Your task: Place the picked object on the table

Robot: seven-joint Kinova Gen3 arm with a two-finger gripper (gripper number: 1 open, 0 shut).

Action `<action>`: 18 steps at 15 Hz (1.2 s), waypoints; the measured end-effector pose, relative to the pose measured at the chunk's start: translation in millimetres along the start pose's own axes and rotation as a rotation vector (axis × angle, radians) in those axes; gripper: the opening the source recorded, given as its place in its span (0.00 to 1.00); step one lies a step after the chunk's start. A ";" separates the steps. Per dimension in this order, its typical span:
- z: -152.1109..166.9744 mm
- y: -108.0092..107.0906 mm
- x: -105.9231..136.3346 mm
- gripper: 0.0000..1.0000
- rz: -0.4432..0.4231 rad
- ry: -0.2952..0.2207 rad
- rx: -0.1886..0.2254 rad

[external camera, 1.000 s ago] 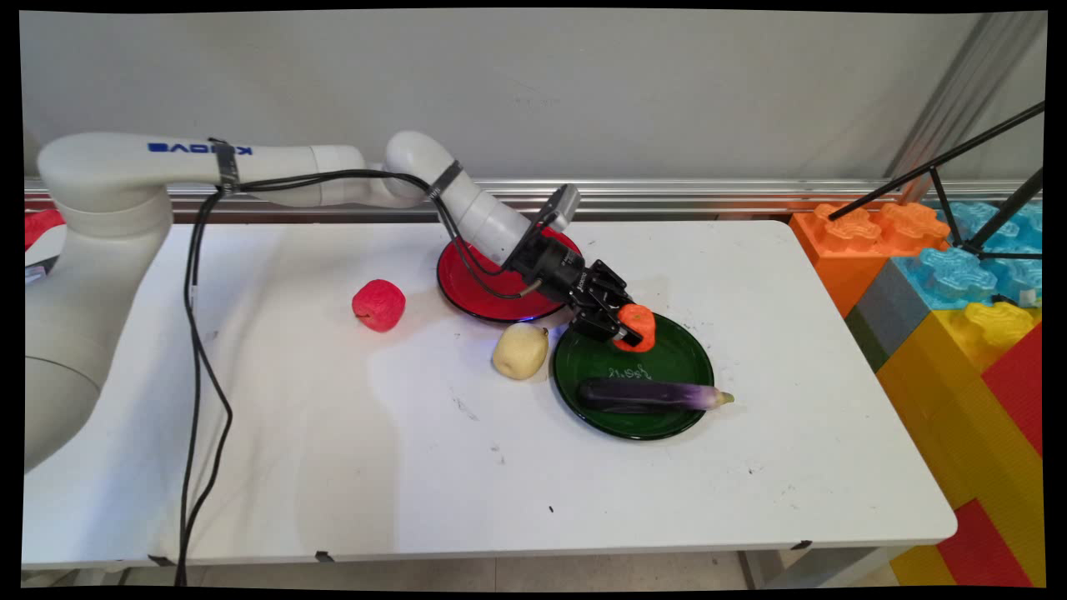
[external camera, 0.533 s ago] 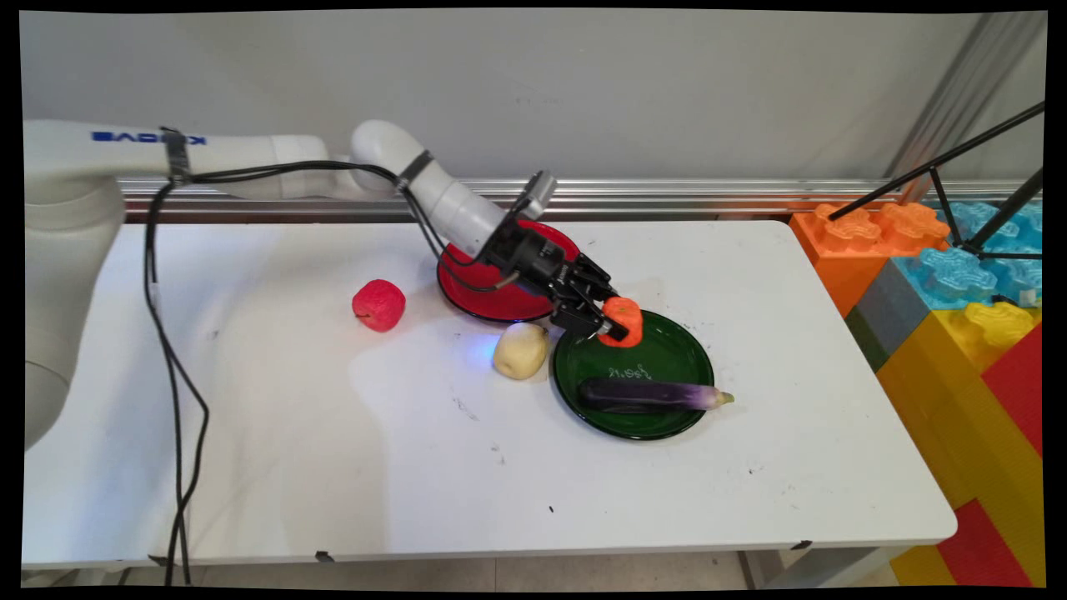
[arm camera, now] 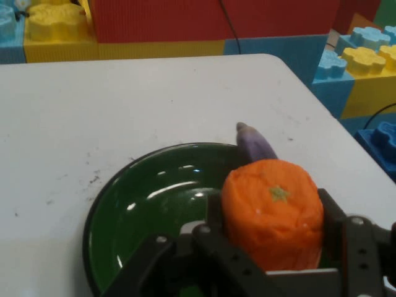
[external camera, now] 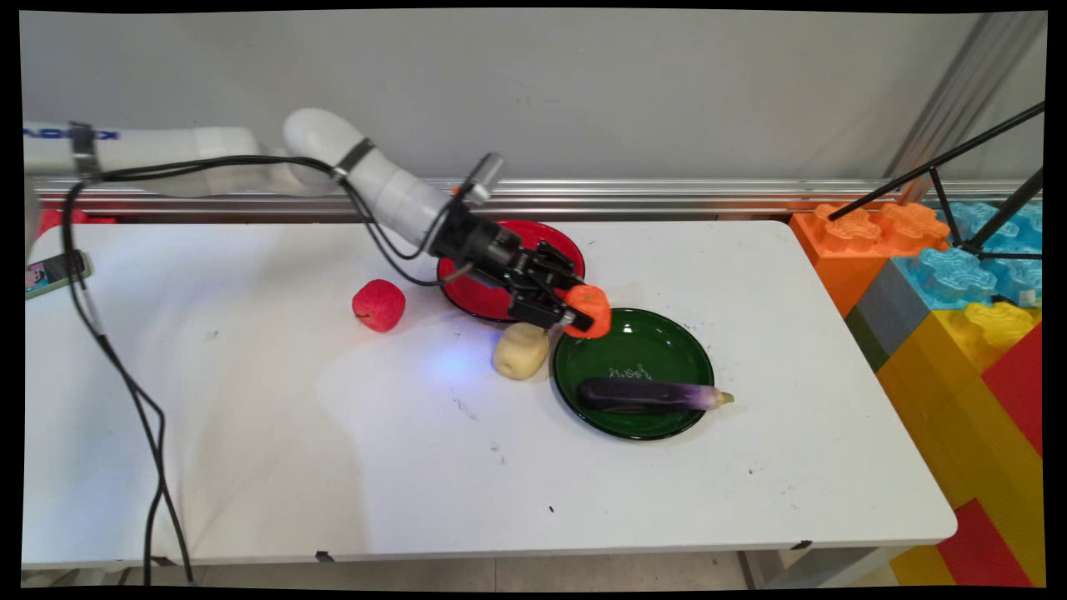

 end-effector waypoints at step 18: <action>-103.2 65.4 -73.2 0.00 0.013 -0.052 0.058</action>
